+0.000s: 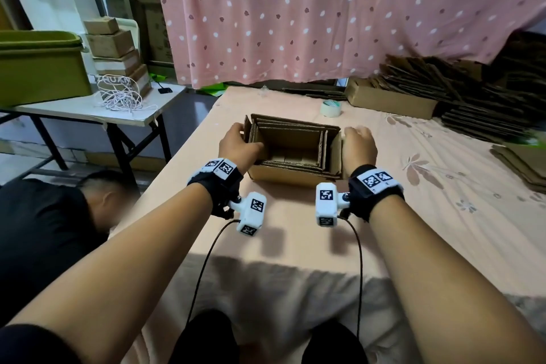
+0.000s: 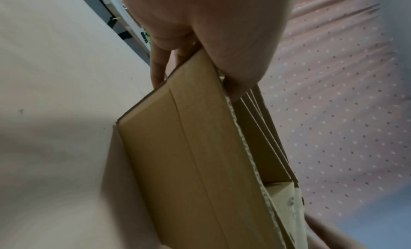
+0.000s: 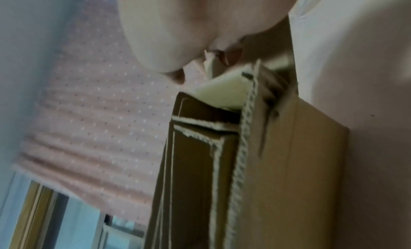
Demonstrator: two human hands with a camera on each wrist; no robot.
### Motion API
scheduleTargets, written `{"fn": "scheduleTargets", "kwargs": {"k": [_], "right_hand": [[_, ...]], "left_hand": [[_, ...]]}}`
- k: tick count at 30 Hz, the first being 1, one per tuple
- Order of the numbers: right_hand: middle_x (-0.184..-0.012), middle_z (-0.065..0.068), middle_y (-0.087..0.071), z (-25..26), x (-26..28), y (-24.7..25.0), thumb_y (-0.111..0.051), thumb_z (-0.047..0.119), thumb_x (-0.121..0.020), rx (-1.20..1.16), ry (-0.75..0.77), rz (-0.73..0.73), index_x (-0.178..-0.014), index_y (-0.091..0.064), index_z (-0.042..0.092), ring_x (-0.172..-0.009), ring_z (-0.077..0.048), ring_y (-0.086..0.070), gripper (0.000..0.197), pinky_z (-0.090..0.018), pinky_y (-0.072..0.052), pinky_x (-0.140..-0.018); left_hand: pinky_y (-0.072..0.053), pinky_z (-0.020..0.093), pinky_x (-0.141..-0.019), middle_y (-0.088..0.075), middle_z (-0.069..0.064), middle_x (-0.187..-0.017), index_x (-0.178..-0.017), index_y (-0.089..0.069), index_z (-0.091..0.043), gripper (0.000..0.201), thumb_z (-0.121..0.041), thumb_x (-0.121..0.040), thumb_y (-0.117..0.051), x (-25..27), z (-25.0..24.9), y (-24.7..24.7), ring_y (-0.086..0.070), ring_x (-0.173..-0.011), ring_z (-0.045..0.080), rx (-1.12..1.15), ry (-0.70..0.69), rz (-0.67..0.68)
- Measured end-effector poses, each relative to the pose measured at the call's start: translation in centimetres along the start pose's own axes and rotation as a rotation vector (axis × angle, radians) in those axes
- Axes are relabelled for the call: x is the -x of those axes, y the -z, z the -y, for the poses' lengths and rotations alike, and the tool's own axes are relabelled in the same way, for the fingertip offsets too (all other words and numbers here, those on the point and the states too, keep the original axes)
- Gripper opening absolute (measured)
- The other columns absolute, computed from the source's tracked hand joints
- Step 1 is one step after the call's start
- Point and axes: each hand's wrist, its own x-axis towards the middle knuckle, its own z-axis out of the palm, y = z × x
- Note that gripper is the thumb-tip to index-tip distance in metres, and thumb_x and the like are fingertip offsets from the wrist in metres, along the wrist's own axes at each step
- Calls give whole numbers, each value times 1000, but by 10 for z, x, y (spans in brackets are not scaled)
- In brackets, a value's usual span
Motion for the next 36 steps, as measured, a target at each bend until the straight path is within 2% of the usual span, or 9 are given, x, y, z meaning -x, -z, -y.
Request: {"fn": "scheduleTargets", "kwargs": {"k": [2,6,10,14,17,21,27,30,36], "right_hand": [[-119,2,-49,-5,-7,6,-43,22,-101,-115,-31,32,-140,-49,14,-107,-17,-47,40,-27,-30,-90],[-67,-1,-41,-6,-8,17,-40,25,-100,-240,-180,156,-70,-48,21,-58,-17,-36,32,-31,-32,-60],[-84,-16,-61,-13,-17,44,-41,29,-93,-471,-441,362,-113,-68,1,-68,-31,-56,44,-38,-48,-71],[-89,-7,-70,-14,-4,42,-46,7,-96,-398,-354,493,-108,-72,12,-62,-22,-63,29,-28,-56,-57],[-86,-4,-66,-13,10,21,-43,19,-102,-426,-352,480,-104,-69,23,-54,-18,-62,26,-23,-53,-48],[-102,-14,-75,-16,25,-1,-48,45,-96,-515,-416,560,-108,-73,18,-77,-29,-72,39,-34,-58,-75],[-119,9,-67,-19,31,-14,-65,54,-86,-269,-59,361,-131,-59,22,-111,-13,-63,55,-31,-47,-91],[-119,-2,-68,-24,25,-17,-77,27,-78,130,46,231,-124,-58,16,-109,-23,-63,51,-29,-46,-90],[-123,-18,-65,-22,17,-19,-55,4,-86,373,20,126,-118,-60,7,-110,-37,-62,33,-29,-42,-80]], "left_hand": [[-40,11,-49,-66,1,-98,-116,-60,-15,38,-11,-79,-72,2,2,-3,-60,-74,10,0,19,26],[-43,23,-62,-66,2,-98,-110,-64,-14,33,-8,-78,-72,1,0,-2,-61,-85,22,-65,29,29],[-43,27,-70,-66,4,-92,-103,-67,-14,23,-9,-80,-67,-1,0,-2,-62,-88,27,-133,65,34],[-45,29,-73,-69,10,-100,-107,-68,-9,26,-8,-82,-62,2,-2,-7,-62,-90,30,-158,68,23],[-45,29,-72,-71,12,-105,-109,-66,-10,29,-9,-80,-65,3,-3,-9,-63,-92,31,-145,86,17],[-42,28,-73,-66,11,-112,-118,-59,-10,38,-10,-81,-69,7,-4,-14,-54,-88,26,-145,94,23],[-45,31,-75,-64,15,-116,-119,-54,-9,38,-8,-83,-63,12,-4,-19,-60,-98,33,-140,111,17],[-47,32,-74,-64,13,-111,-116,-55,-8,36,-13,-82,-65,12,-6,-20,-60,-94,33,-161,109,18],[-54,35,-71,-66,12,-106,-109,-59,-10,33,-20,-79,-67,9,-11,-18,-63,-92,35,-258,106,30]]}}
